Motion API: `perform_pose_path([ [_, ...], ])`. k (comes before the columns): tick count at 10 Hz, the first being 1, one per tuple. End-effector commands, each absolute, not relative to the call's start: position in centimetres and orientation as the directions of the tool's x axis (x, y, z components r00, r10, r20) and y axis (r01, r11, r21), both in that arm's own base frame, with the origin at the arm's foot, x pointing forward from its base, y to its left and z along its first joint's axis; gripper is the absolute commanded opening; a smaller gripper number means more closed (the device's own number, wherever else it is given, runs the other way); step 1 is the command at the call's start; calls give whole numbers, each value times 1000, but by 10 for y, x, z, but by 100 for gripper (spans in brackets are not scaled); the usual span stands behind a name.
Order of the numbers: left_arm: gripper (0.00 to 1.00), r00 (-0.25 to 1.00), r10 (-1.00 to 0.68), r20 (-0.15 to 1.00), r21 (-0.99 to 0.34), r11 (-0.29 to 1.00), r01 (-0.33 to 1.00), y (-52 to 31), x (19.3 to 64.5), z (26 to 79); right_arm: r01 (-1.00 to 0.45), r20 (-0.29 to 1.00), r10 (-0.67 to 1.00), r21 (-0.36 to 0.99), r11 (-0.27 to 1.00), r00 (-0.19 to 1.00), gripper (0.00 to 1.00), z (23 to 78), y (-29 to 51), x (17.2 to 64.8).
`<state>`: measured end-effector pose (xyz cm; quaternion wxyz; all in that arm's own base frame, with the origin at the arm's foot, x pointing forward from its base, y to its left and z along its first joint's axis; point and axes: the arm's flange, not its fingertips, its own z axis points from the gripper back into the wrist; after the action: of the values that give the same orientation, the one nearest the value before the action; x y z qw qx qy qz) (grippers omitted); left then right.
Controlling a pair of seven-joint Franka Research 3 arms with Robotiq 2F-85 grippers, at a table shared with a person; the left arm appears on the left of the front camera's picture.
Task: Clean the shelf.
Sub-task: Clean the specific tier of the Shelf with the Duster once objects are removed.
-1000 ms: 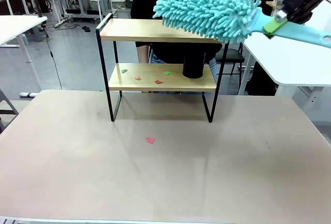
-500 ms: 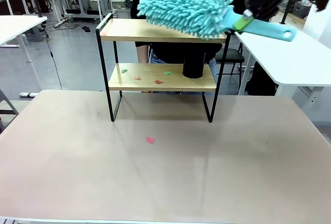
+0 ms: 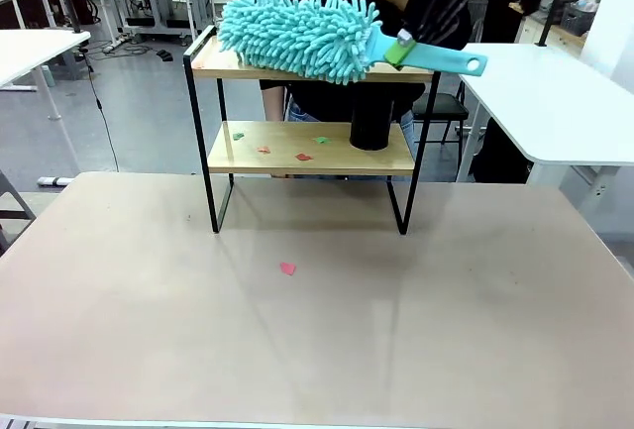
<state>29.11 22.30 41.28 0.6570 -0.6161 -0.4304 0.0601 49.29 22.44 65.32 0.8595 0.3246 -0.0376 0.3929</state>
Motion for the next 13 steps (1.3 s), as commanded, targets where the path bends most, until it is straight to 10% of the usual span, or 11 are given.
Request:
perform_pose_path([
  [1,100,616,601,510,-850,238,471,217,287,412,-708,290,672,498,501,681,12,669,239,504],
  [13,100,616,601,510,-850,238,471,217,287,412,-847,178,909,463,262,378,12,673,247,490],
])
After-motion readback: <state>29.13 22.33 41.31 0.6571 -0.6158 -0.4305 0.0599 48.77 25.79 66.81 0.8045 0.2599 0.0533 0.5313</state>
